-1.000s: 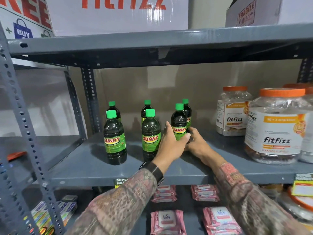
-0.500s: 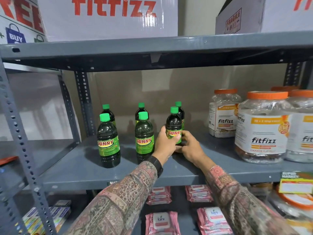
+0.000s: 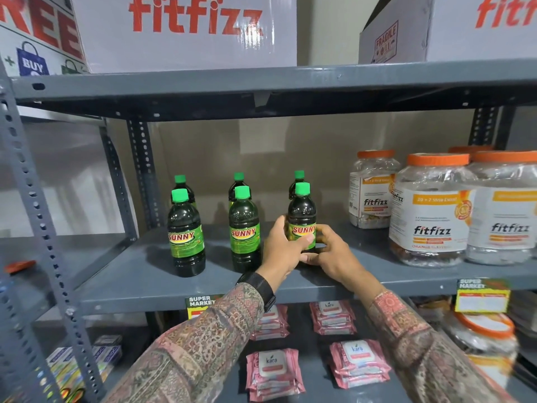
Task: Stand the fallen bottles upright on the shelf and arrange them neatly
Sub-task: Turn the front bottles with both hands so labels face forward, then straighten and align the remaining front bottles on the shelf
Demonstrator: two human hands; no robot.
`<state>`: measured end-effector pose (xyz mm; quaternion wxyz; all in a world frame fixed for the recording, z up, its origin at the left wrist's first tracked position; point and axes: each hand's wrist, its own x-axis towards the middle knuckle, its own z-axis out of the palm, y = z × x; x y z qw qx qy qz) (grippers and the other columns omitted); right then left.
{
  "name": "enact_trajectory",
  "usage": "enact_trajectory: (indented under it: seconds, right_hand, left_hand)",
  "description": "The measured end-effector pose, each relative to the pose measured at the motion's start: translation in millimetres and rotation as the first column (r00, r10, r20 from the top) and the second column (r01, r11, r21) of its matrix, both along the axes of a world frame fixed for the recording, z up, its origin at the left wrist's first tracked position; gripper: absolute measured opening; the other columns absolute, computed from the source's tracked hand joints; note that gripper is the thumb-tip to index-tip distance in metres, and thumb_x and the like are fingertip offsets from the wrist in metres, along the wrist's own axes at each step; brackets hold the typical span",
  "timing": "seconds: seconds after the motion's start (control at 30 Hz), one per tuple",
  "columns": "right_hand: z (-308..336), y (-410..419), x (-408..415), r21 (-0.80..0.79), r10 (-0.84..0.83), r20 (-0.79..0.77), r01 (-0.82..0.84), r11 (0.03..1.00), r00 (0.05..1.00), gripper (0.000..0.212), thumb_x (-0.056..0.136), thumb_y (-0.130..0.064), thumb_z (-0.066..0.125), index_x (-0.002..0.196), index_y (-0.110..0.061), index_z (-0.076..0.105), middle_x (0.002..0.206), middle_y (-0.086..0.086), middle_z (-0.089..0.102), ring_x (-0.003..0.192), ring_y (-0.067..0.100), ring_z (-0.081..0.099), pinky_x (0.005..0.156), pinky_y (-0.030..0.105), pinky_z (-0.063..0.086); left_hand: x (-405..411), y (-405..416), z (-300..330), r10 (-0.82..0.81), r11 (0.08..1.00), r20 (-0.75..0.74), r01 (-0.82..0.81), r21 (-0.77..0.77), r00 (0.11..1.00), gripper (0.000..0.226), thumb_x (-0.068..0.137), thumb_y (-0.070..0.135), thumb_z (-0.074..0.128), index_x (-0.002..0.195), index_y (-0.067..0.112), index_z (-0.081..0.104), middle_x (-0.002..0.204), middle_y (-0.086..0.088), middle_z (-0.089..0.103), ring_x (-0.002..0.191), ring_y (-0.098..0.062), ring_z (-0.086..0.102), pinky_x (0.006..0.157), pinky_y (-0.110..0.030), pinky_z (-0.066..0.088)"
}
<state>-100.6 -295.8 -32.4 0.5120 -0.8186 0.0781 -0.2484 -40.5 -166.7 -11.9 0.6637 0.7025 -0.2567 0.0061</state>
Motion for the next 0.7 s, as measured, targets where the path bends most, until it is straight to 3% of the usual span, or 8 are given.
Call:
enact_trajectory:
  seconds: [0.37, 0.47, 0.57, 0.63, 0.7]
  right_hand:
    - [-3, 6, -17, -0.035, -0.024, 0.012, 0.024, 0.999, 1.0, 0.073, 0.082, -0.006, 0.086, 0.145, -0.02, 0.051, 0.132, 0.002, 0.068, 0.123, 0.021, 0.064, 0.109, 0.049, 0.049]
    - [-8, 13, -25, -0.062, -0.125, 0.03, 0.127, 0.99, 0.992, 0.081, 0.084, -0.02, 0.086, 0.153, -0.024, 0.043, 0.133, -0.004, 0.064, 0.121, 0.018, 0.063, 0.104, 0.043, 0.052]
    - [-23, 25, -41, -0.039, -0.296, 0.181, 0.307, 0.951, 0.938, 0.075, 0.087, -0.023, 0.084, 0.151, -0.027, 0.045, 0.127, -0.006, 0.062, 0.113, 0.013, 0.063, 0.092, 0.032, 0.05]
    - [-34, 39, -52, -0.004, -0.328, 0.268, 0.341, 0.94, 0.906, 0.058, 0.088, -0.022, 0.082, 0.137, -0.037, 0.055, 0.12, -0.011, 0.067, 0.107, 0.005, 0.066, 0.089, 0.03, 0.052]
    - [-42, 57, -58, -0.008, -0.314, 0.32, 0.334, 0.943, 0.894, 0.044, 0.089, -0.018, 0.081, 0.119, -0.045, 0.063, 0.108, -0.02, 0.071, 0.1, -0.004, 0.068, 0.088, 0.028, 0.056]
  left_hand:
    - [-19, 5, -5, -0.025, 1.0, -0.012, 0.025, -0.003, 1.0, 0.05, 0.086, 0.017, 0.08, 0.132, 0.023, 0.063, 0.119, 0.001, 0.077, 0.11, -0.017, 0.072, 0.101, -0.047, 0.057]
    - [-20, 20, -13, -0.075, 0.997, -0.094, 0.076, 0.012, 0.993, 0.067, 0.09, 0.02, 0.079, 0.151, 0.017, 0.052, 0.143, -0.009, 0.066, 0.123, -0.019, 0.066, 0.11, -0.042, 0.051]
    - [-19, 49, -18, -0.107, 0.994, -0.175, 0.103, -0.034, 0.979, 0.078, 0.091, 0.021, 0.08, 0.159, 0.013, 0.041, 0.153, -0.014, 0.056, 0.135, -0.022, 0.059, 0.115, -0.041, 0.047]
    - [-19, 78, -19, -0.128, 0.991, -0.152, 0.122, -0.051, 0.98, 0.073, 0.091, 0.024, 0.08, 0.155, 0.015, 0.048, 0.146, -0.009, 0.064, 0.129, -0.018, 0.064, 0.109, -0.036, 0.051]
    - [-15, 112, -20, -0.102, 0.993, -0.092, 0.096, -0.068, 0.99, 0.057, 0.088, 0.029, 0.08, 0.142, 0.021, 0.063, 0.123, 0.006, 0.078, 0.113, -0.006, 0.073, 0.093, -0.021, 0.055]
